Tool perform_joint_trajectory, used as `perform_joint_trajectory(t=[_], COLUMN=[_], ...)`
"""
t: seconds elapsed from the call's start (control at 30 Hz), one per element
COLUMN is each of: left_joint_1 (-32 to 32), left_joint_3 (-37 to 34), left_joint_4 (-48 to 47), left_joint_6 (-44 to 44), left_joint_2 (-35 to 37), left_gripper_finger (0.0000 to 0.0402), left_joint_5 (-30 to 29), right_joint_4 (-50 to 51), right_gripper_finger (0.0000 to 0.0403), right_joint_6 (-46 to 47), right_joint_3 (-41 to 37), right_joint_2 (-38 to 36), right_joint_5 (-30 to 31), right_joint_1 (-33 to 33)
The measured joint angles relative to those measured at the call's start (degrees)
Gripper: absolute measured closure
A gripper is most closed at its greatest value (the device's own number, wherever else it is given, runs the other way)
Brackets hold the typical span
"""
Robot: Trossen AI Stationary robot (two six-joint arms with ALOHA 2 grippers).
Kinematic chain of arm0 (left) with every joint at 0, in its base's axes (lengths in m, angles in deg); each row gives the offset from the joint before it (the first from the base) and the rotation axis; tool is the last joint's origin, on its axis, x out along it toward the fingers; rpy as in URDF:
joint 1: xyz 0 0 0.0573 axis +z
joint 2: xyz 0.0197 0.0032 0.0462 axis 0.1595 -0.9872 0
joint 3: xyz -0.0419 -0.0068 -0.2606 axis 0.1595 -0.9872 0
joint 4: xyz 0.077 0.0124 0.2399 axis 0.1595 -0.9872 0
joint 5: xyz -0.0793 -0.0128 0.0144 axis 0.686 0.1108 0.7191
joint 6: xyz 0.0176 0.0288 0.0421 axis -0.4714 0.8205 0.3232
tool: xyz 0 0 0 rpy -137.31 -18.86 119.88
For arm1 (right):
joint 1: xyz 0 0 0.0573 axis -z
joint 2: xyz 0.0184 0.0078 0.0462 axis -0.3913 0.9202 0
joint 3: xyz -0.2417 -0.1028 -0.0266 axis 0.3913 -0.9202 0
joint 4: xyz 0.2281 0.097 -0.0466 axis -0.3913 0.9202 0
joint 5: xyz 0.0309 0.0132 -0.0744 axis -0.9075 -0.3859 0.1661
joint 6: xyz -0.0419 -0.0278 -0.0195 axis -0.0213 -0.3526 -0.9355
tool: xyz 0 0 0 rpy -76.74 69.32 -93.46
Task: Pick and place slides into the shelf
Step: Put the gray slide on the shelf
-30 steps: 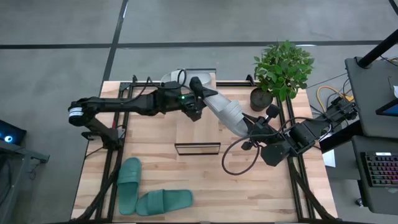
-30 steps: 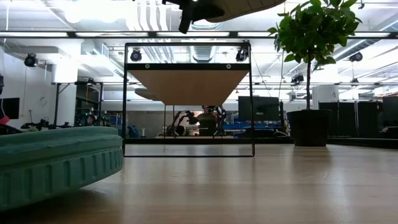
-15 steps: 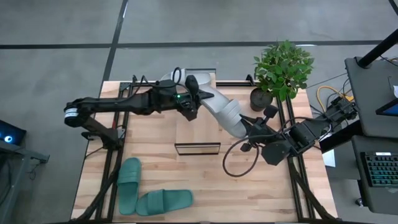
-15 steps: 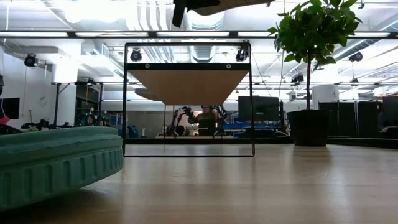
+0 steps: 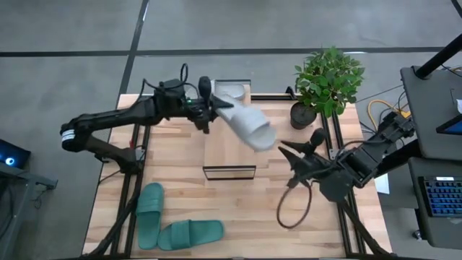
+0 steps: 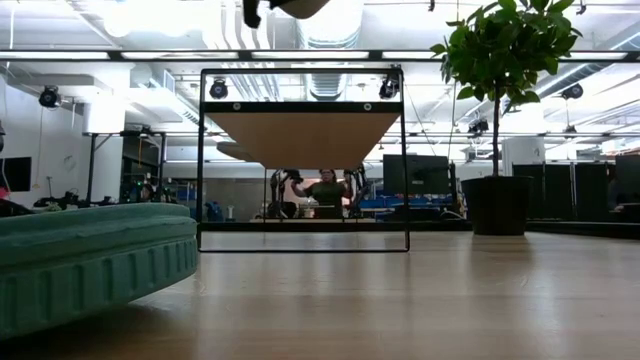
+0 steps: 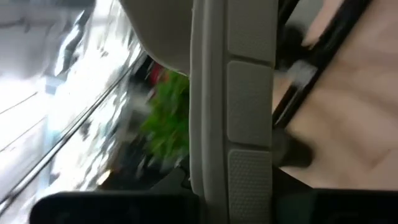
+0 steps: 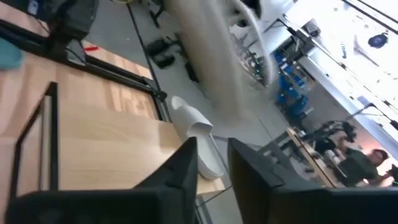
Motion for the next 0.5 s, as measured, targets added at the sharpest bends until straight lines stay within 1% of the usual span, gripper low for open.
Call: perform_joint_trajectory(t=[0.1,0.13,0.27,0.4,0.5], left_joint_1=[2.2,2.7,3.9,4.2,4.2], left_joint_3=[-1.6,-2.0,-2.7,-2.7,-2.6], left_joint_4=[0.4,1.2,2.1,1.7,2.4], left_joint_6=[-1.7,-2.1,-2.8,-3.6,-3.6], left_joint_2=[1.2,1.5,1.4,0.2,0.1], left_gripper_finger=[0.0371,0.0371,0.0371,0.0371,0.0371], left_joint_5=[9.2,10.8,11.2,10.9,11.1], right_joint_4=[-0.2,-0.2,-2.8,-11.7,-16.9], right_gripper_finger=[0.0275,0.0263,0.0219,0.0187,0.0172], right_joint_6=[-1.0,-1.9,-8.2,-19.3,-25.1], right_joint_3=[0.4,0.4,0.4,0.4,0.4], right_joint_2=[0.6,0.8,2.3,3.8,4.5], right_joint_5=[-0.1,-0.1,0.0,0.1,0.0], right_joint_1=[-0.8,-1.1,-2.1,-2.9,-2.7])
